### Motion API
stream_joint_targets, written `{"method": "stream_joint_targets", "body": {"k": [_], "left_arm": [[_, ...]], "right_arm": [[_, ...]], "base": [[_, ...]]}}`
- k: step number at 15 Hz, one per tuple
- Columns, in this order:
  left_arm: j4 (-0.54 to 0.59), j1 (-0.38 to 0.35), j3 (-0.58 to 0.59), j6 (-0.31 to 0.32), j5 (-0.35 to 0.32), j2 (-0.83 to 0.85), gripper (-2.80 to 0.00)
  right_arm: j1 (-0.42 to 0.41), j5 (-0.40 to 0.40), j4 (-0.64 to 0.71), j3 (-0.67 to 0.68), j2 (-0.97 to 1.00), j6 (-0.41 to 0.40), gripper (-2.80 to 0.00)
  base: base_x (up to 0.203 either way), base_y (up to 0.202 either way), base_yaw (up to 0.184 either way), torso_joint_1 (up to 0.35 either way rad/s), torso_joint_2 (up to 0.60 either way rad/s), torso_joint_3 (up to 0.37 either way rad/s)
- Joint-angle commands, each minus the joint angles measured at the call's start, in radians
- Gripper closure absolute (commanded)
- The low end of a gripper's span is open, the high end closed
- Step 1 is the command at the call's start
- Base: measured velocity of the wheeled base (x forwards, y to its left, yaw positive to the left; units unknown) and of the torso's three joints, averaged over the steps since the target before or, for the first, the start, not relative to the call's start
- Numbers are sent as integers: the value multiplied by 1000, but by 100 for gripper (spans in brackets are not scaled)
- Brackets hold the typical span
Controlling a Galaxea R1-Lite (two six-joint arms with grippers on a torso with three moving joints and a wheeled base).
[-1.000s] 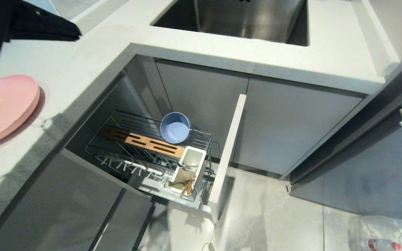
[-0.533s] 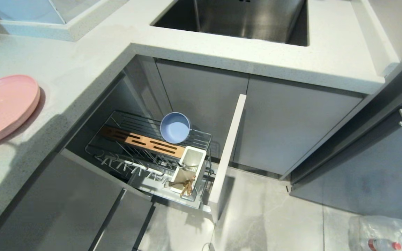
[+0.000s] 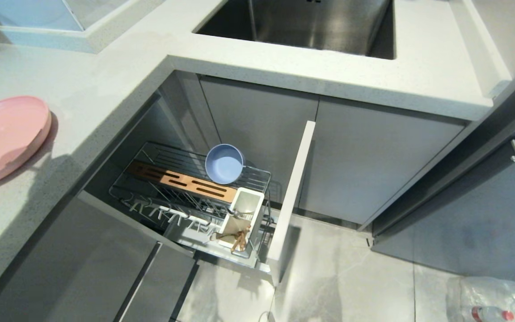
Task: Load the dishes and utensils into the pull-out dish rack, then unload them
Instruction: Pick up the plate and place it in the cupboard
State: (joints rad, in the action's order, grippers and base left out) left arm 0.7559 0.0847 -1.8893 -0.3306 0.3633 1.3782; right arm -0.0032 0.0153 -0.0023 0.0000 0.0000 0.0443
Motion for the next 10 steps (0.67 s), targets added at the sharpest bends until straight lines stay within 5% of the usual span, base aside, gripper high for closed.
{"method": "stream_joint_targets", "body": {"k": [1, 7, 10], "left_arm": [[3, -1, 9, -2, 19, 64, 0], [-79, -40, 4, -2, 219, 226, 0], [-104, -42, 1, -4, 249, 254, 0]], "right_arm": [[0, 0, 0, 0, 1, 0, 0], [0, 0, 0, 0, 0, 0, 0], [0, 0, -1, 0, 0, 0, 0]], "base": [[0, 0, 0, 0, 0, 0], [0, 0, 0, 0, 0, 0], [0, 0, 0, 0, 0, 0]]}}
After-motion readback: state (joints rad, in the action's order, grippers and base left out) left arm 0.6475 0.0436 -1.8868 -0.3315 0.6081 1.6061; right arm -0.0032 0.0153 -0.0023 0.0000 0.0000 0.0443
